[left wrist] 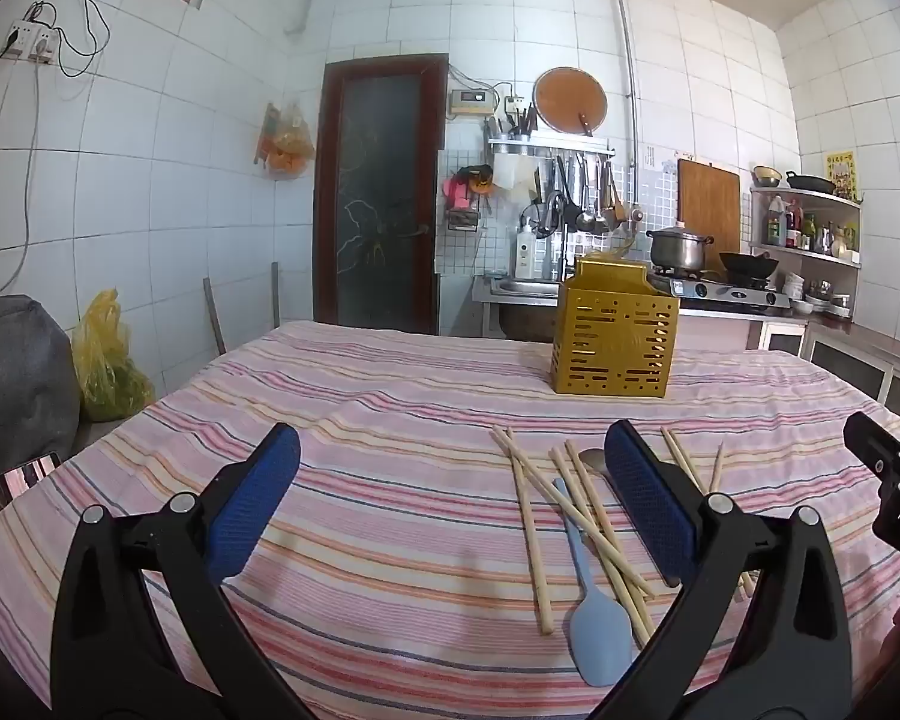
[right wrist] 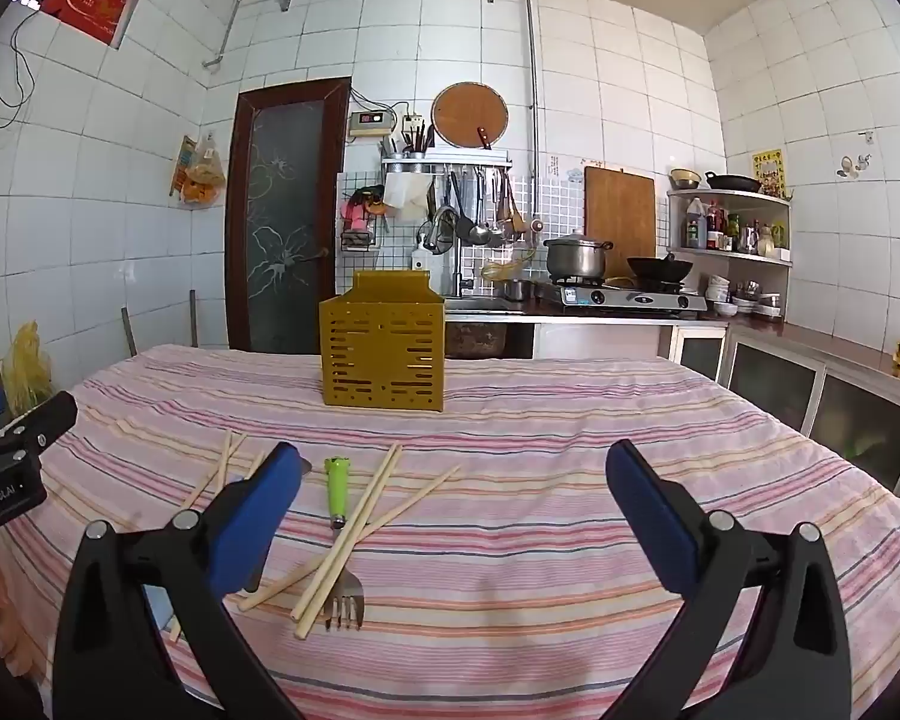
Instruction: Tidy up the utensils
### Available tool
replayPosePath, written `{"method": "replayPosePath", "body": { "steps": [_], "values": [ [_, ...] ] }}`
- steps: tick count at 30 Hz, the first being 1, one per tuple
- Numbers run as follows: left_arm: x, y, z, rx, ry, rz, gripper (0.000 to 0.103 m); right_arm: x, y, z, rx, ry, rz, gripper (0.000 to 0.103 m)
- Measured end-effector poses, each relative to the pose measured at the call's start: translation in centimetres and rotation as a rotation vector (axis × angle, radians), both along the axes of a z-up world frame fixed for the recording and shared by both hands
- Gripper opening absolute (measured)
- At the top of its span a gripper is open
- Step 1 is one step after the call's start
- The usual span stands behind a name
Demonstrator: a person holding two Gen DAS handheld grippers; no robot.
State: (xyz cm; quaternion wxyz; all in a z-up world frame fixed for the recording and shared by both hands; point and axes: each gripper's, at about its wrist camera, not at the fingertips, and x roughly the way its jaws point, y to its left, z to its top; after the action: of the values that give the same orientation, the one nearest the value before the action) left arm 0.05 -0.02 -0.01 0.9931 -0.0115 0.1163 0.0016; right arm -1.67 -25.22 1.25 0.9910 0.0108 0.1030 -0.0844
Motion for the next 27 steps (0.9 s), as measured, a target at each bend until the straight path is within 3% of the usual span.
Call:
{"method": "replayPosePath", "body": {
  "steps": [27],
  "values": [
    [0.0, 0.0, 0.0, -0.008, -0.009, -0.001, 0.098, -0.1, -0.9, 0.6, 0.020, 0.002, -0.001, 0.099]
  ]
}}
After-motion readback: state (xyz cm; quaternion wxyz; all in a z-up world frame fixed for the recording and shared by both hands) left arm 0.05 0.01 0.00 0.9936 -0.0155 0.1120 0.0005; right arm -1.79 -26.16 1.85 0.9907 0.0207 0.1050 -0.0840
